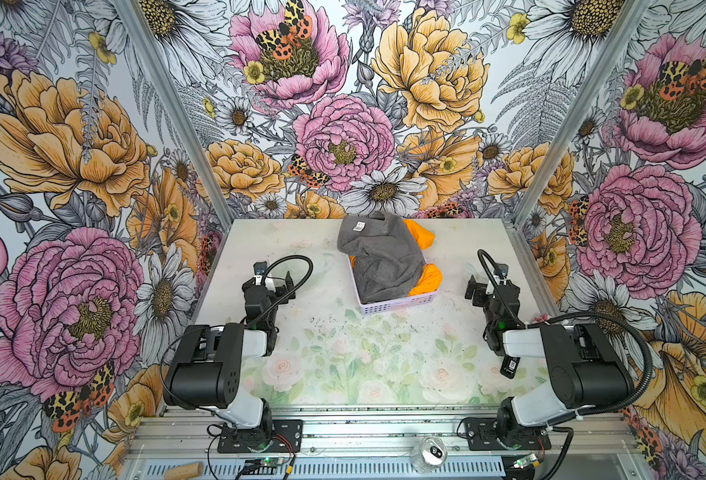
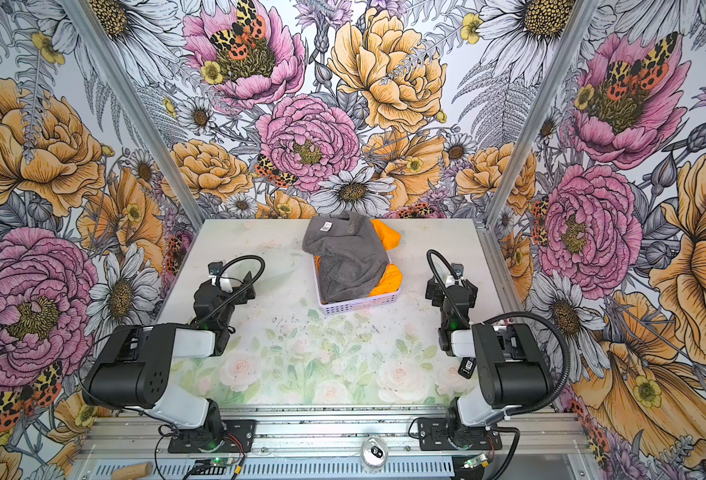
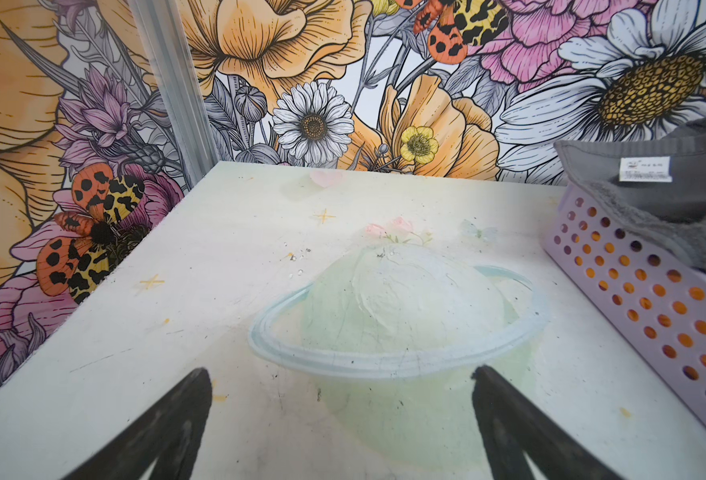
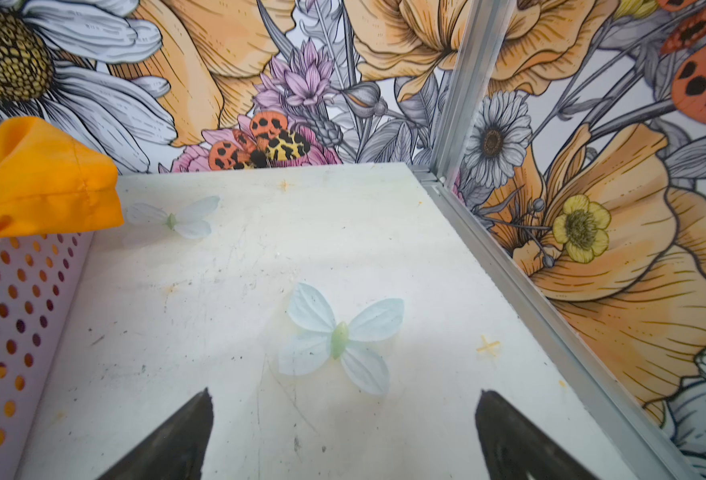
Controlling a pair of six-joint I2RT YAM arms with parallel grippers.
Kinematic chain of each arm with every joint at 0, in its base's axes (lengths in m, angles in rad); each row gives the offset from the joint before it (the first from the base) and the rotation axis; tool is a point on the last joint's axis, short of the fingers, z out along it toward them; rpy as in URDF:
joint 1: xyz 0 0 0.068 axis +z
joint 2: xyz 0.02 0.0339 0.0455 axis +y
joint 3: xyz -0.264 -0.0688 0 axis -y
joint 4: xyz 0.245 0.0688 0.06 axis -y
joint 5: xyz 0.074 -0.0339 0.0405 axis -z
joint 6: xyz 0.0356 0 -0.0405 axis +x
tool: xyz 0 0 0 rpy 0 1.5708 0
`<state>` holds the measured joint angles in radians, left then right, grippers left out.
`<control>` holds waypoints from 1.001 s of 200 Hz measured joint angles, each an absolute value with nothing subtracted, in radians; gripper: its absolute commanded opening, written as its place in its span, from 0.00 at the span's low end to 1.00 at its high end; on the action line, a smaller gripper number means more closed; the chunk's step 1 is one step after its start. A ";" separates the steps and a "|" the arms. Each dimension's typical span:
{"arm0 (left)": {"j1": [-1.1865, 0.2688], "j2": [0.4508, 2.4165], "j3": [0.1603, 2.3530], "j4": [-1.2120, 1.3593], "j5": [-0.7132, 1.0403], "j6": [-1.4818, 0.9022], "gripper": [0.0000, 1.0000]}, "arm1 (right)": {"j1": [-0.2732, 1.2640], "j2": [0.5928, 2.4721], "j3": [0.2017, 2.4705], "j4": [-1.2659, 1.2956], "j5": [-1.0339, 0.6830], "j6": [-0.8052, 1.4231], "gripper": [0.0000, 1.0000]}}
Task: Fold and stack the mixed laundry pile
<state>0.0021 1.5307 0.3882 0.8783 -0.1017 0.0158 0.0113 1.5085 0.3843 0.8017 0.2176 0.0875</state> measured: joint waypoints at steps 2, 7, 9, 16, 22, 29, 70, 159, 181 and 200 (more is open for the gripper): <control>0.002 1.527 0.389 0.872 -0.104 0.015 0.99 | 0.013 1.502 0.386 0.791 0.218 0.088 1.00; 0.001 1.507 0.392 0.838 -0.109 0.014 0.99 | 0.020 1.478 0.399 0.740 0.221 0.085 1.00; 0.001 1.502 0.393 0.830 -0.110 0.014 0.99 | 0.023 1.467 0.405 0.723 0.224 0.084 1.00; 0.000 1.471 0.408 0.771 -0.117 0.012 0.99 | 0.038 1.431 0.432 0.654 0.236 0.084 1.00; -0.001 1.443 0.432 0.708 -0.120 0.006 0.99 | 0.055 1.392 0.465 0.590 0.245 0.087 1.00; -0.001 1.409 0.472 0.632 -0.121 -0.002 0.99 | 0.076 1.351 0.502 0.525 0.255 0.089 1.00; -0.016 1.235 0.637 0.313 -0.076 -0.110 0.99 | 0.300 1.190 0.775 0.151 0.281 0.149 0.99; -0.104 1.081 0.561 -0.037 0.138 -0.343 0.99 | 0.800 1.679 1.323 -0.337 0.139 0.384 0.85; -0.107 1.069 0.561 -0.061 0.153 -0.350 0.99 | 0.825 1.812 1.436 -0.413 0.091 0.428 0.74; -0.107 1.067 0.561 -0.070 0.158 -0.354 0.99 | 0.828 1.888 1.502 -0.456 0.066 0.452 0.66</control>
<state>-0.1074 1.0672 0.5610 -0.0700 0.1577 -0.3542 0.8280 1.8885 1.5024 -0.4564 0.0658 0.4522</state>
